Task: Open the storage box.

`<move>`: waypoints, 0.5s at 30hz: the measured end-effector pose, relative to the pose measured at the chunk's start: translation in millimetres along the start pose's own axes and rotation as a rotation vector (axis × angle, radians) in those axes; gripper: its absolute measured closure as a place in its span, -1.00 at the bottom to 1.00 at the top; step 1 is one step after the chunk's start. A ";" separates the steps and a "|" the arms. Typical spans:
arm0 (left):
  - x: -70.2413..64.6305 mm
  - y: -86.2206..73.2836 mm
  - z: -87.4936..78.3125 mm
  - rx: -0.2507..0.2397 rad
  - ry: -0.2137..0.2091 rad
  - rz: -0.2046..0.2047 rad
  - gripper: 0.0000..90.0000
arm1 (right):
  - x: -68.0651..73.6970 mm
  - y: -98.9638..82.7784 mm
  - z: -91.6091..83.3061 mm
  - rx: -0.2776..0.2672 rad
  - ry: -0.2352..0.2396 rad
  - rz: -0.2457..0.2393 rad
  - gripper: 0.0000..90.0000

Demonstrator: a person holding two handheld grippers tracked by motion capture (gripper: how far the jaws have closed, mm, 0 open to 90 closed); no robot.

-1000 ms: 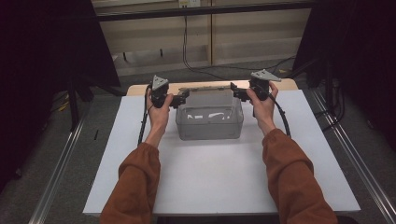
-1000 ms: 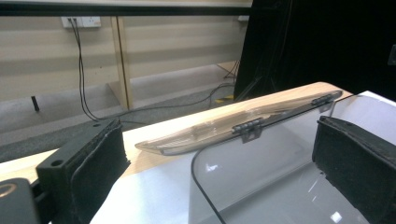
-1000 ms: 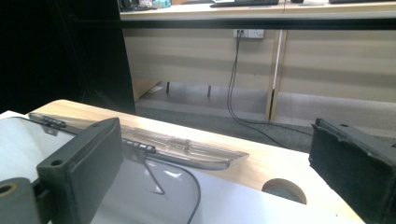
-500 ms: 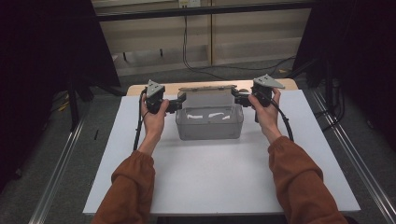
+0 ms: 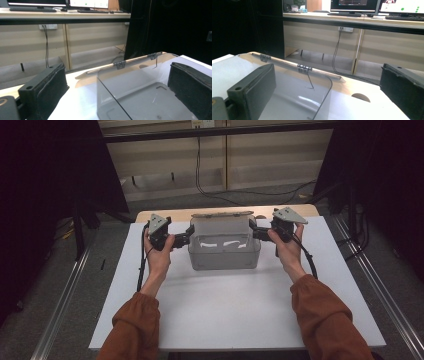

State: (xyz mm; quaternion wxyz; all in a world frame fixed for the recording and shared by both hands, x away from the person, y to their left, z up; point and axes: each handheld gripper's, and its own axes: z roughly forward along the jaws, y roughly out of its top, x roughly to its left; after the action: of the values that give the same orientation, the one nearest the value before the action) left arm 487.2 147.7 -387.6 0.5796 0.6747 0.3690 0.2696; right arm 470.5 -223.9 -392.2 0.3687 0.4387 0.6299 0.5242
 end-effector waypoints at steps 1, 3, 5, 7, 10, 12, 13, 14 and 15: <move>-0.4 -1.0 -2.3 0.003 -0.002 0.008 -0.95 | 0.7 -0.4 -1.5 -0.001 0.000 -0.001 -0.99; -0.4 -4.3 -5.3 -0.003 0.008 -0.003 -0.95 | 2.3 -1.0 -5.5 -0.003 0.003 -0.006 -0.99; 0.1 -9.0 -6.2 -0.009 -0.013 -0.060 -0.95 | 4.2 -1.2 -8.9 0.002 0.003 -0.008 -0.99; 0.0 -13.1 -8.3 0.003 -0.009 -0.053 -0.95 | 5.8 -2.0 -10.6 0.005 -0.001 -0.013 -1.00; -1.9 -18.1 -12.6 0.001 -0.013 -0.036 -0.95 | 7.9 -3.5 -14.2 0.001 0.002 -0.009 -0.99; -3.6 -20.0 -16.3 0.012 -0.021 -0.016 -0.95 | 9.3 -5.0 -17.0 -0.001 0.003 -0.017 -1.00; -4.7 -20.3 -18.2 0.015 -0.020 -0.006 -0.95 | 10.0 -5.9 -18.6 -0.001 0.006 -0.022 -1.00; -6.2 -20.5 -20.0 0.008 -0.019 0.000 -0.95 | 10.9 -6.9 -20.7 0.003 0.009 -0.019 -1.00; -6.6 -20.7 -22.1 0.008 -0.029 0.008 -0.95 | 11.9 -8.3 -22.7 0.001 0.013 -0.012 -1.00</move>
State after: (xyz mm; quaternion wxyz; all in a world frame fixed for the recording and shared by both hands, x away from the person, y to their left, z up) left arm 462.0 156.3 -403.5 0.5811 0.6822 0.3589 0.2608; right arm 444.0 -221.0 -396.4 0.3674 0.4319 0.6350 0.5246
